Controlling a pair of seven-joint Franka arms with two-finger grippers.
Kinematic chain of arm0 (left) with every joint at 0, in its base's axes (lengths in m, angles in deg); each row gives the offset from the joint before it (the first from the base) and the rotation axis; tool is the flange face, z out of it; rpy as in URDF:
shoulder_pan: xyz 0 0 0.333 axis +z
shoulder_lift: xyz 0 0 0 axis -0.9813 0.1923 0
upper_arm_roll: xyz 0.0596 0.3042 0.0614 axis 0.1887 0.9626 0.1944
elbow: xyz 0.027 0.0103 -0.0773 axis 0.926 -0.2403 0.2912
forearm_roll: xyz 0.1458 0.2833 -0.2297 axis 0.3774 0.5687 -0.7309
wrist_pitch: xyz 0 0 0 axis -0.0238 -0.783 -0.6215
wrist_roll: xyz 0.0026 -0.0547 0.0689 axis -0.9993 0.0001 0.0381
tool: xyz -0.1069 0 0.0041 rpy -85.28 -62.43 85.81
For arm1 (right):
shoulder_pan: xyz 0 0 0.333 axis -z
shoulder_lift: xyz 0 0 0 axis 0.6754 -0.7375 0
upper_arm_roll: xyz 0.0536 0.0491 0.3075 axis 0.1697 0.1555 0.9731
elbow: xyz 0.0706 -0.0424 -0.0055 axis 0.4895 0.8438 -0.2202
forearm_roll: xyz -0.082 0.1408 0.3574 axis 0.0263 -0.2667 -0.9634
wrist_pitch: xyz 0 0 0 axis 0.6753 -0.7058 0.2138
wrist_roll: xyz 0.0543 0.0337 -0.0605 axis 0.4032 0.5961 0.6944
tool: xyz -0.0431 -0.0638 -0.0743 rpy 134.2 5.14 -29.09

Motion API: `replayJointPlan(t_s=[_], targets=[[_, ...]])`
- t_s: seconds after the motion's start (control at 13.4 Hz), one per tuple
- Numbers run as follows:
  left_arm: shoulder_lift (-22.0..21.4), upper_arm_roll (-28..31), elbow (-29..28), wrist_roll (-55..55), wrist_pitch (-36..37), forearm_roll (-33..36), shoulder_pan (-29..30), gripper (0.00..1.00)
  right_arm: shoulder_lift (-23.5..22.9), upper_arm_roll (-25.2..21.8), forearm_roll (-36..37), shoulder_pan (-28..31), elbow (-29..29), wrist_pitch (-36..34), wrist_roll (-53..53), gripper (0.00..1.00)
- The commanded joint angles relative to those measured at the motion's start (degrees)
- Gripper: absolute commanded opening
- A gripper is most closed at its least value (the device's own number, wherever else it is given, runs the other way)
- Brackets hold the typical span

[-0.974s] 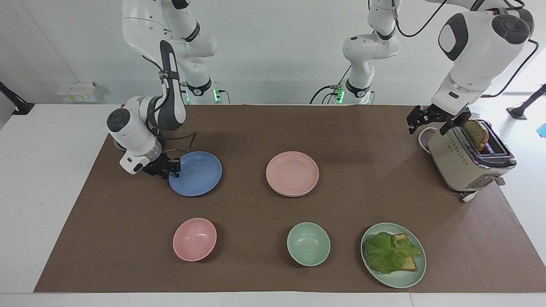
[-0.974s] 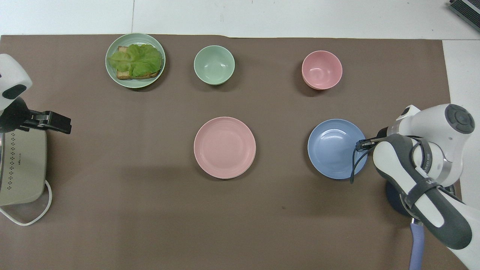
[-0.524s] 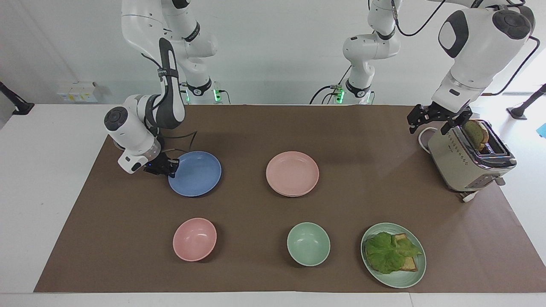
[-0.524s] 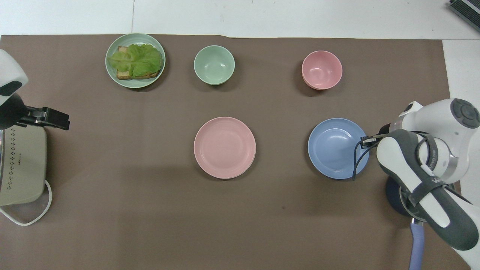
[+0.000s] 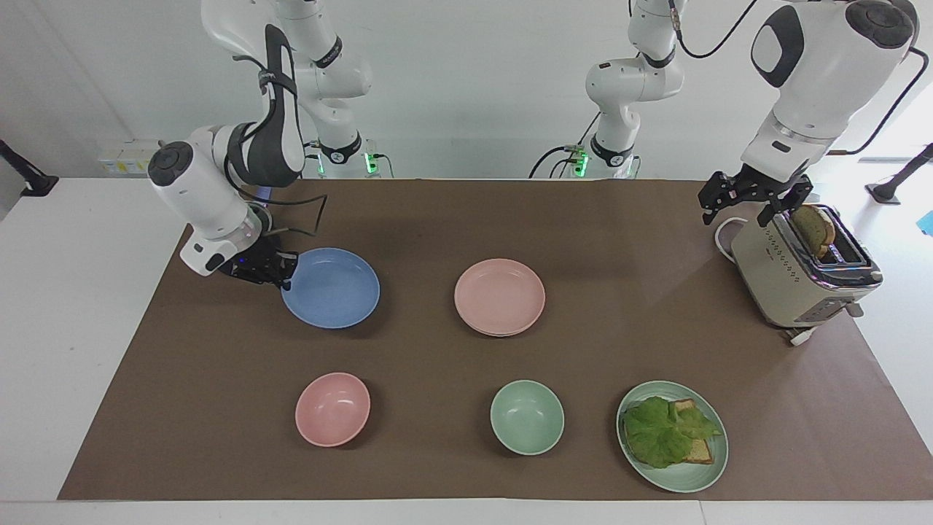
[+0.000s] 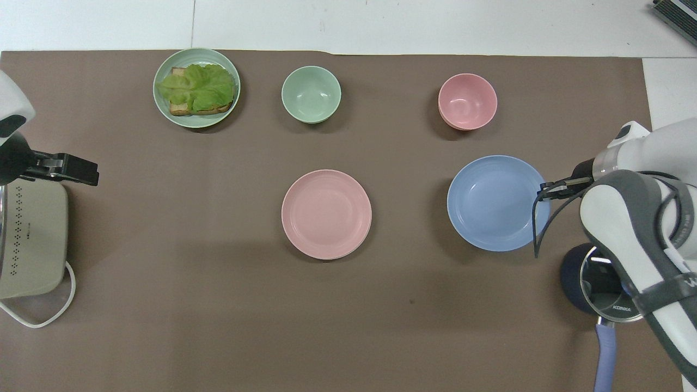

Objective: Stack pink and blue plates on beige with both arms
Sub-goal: 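Carry the blue plate with the right gripper onto the pink plate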

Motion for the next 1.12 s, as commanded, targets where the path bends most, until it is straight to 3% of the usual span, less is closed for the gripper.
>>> replayJointPlan(t_s=[0.0,0.22,0.67,1.05], targets=[[-0.9,0.6,0.0,0.3,0.5,0.0,-0.4,1.0,1.1,2.2,-1.0,0.1,-3.5,-4.2,-3.8,0.0],[-0.9,1.4,0.0,0.2,0.6,0.0,0.3,1.0,1.0,6.9,-0.9,-1.3,-3.6,-1.7,-15.1,0.0],[-0.9,2.1,0.0,0.2,0.6,0.0,0.2,1.0,-0.1,7.1,-1.0,-13.2,-3.2,4.5,-34.0,0.0],[-0.9,2.1,0.0,0.2,0.6,0.0,0.2,1.0,-5.0,7.1,-3.6,-22.7,-3.0,12.3,-44.4,0.0]])
